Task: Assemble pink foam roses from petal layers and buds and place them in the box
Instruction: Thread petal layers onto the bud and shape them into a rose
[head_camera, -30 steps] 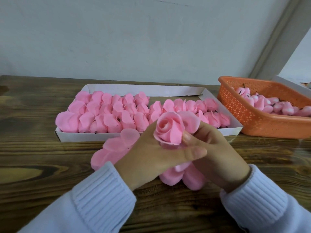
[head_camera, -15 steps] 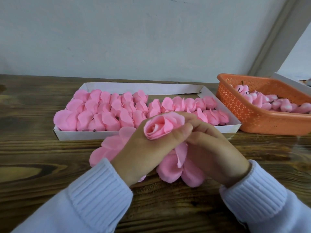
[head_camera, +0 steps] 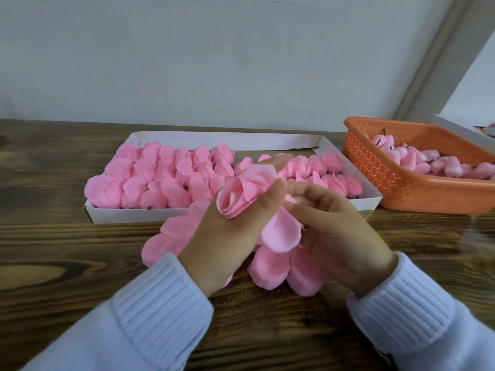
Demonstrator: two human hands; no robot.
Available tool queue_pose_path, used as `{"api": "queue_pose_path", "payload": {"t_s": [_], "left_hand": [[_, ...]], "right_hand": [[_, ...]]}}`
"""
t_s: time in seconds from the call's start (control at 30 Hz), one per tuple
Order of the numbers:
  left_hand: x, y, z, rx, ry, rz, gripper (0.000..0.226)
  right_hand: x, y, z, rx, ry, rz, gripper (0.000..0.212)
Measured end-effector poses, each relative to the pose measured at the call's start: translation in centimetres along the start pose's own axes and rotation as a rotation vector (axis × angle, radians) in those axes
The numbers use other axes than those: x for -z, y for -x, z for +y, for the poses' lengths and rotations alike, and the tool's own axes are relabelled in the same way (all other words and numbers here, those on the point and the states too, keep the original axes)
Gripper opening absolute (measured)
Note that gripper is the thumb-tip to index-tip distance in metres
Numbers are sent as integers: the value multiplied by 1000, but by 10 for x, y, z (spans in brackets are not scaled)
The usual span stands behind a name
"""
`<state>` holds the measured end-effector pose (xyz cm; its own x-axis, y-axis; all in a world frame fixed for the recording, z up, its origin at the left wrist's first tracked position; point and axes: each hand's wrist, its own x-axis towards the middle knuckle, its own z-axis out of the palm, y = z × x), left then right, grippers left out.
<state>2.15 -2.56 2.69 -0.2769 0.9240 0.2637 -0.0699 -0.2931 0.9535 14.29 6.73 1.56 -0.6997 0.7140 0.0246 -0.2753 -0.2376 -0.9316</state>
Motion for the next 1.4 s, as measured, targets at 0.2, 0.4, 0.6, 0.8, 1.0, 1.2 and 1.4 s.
{"api": "queue_pose_path", "payload": {"t_s": [0.2,0.4,0.6,0.8,1.0,1.2,1.4], "left_hand": [[-1,2,1,-26,-13,-41,22],[-9,7,11,-59,16,-77,20],[-6,4,6,-95,-16,-92,22],[-1,0,-3,-105,-157,-174,11],[-5,0,2,-129,-88,-62,25],[-5,-1,-2,-52,-6,86,24],[-10,4,5,-34,-2,81,22]], "right_hand": [[-6,6,-3,525,358,174,20],[-12,12,-3,758,477,154,25],[-13,13,-4,811,579,152,30],[-11,12,-4,805,577,250,31],[-10,11,-2,772,362,115,19],[-5,6,1,453,342,-130,30],[-12,8,9,332,201,-232,31]]}}
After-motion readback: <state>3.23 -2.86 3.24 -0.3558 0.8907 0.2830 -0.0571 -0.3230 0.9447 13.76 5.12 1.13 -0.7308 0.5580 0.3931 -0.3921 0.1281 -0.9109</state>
